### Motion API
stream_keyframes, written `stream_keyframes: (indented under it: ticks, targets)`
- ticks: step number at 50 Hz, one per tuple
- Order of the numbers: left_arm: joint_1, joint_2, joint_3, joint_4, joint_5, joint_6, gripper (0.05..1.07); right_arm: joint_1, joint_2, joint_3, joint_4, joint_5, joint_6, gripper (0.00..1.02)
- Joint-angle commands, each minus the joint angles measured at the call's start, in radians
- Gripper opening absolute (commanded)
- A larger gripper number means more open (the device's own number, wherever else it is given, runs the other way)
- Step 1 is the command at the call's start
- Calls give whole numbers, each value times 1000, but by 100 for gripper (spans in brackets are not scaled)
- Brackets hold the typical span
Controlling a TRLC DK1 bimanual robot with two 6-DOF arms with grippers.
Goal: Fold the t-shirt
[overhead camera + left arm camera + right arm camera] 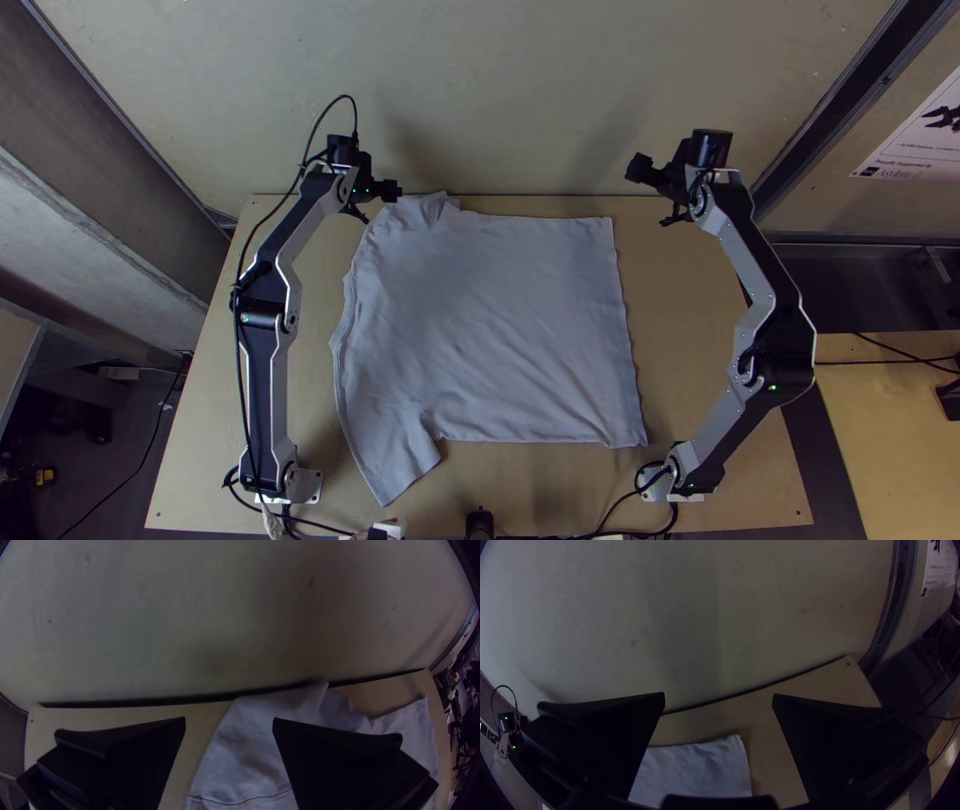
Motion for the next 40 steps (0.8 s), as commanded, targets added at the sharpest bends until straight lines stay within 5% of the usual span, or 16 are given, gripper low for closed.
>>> stream_keyframes:
  ticks: [1,23,25,29,32,40]
  targets:
    - [-4,53,36,3,-4,-2,78,6,47,25,-15,-9,43,98]
    - [-19,166,56,10,-74,28,78,12,103,37,-15,-9,56,98]
    - [-24,171,56,0,-76,34,68,10,111,44,-21,-7,57,98]
    - [-31,174,55,-11,-76,54,28,10,140,74,-62,-7,57,98]
    - [-34,174,55,-16,-76,59,9,10,174,106,-107,-7,63,98]
    - [-31,168,53,-28,-74,56,8,6,243,183,-187,-7,103,98]
